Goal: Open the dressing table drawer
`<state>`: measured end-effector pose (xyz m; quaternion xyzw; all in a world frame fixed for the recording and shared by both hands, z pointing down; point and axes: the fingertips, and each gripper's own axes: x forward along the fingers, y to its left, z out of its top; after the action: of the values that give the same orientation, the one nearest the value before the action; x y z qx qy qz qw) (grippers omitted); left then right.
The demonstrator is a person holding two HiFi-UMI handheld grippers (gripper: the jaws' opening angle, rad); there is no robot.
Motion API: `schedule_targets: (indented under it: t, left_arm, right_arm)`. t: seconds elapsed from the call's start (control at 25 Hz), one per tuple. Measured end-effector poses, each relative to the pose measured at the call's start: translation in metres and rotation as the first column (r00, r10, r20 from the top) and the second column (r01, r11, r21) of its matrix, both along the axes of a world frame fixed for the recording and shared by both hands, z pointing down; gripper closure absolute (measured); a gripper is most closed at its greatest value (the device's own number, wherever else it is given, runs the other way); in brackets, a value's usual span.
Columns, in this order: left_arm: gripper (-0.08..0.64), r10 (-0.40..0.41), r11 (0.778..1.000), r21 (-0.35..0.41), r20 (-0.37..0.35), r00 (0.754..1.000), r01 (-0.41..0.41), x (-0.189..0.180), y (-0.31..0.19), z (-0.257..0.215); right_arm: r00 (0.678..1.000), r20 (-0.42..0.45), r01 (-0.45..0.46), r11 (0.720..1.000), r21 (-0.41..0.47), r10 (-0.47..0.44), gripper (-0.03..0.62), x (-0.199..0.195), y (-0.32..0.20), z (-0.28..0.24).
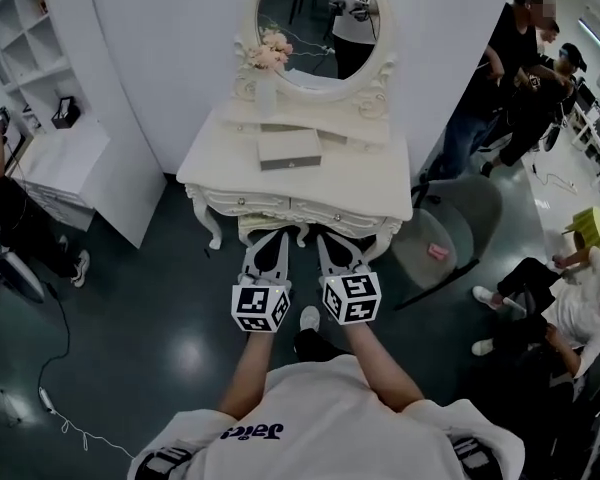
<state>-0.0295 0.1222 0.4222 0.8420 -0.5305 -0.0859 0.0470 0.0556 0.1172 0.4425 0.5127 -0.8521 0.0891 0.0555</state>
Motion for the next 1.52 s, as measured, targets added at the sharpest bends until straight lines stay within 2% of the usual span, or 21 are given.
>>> schedule_targets:
  t: [0.2, 0.44, 0.8, 1.16, 1.52]
  left_arm:
    - [0.545, 0.022, 0.999, 0.033, 0.013, 1.000, -0.023, 0.010, -0.061, -0.017]
    - [0.545, 0.002, 0.999, 0.047, 0.025, 1.000, -0.003, 0.009, -0.132, -0.029]
    - [0.545, -0.063, 0.998, 0.021, 0.037, 0.997, 0.063, -0.006, -0.220, -0.021]
    - [0.545, -0.076, 0.994, -0.076, 0.023, 0.997, 0.078, -0.013, -0.273, 0.015]
    - [0.545, 0.010, 0.988, -0.157, 0.032, 0.999, -0.005, -0.018, -0.332, 0.065]
  right_arm:
    - [1.000, 0.009, -0.024, 1.000, 0.017, 0.024, 0.582, 0.011, -0.061, -0.011]
    - [1.000, 0.010, -0.022, 0.999, 0.034, 0.021, 0.582, 0.017, -0.141, -0.027]
    - [0.998, 0.012, 0.067, 0.998, 0.009, -0.067, 0.581, -0.007, -0.233, -0.019]
    - [0.995, 0.005, 0.104, 0.992, -0.077, -0.104, 0.581, -0.020, -0.288, 0.014]
    - [0.998, -0.040, 0.047, 0.976, -0.211, -0.057, 0.581, -0.021, -0.339, 0.073]
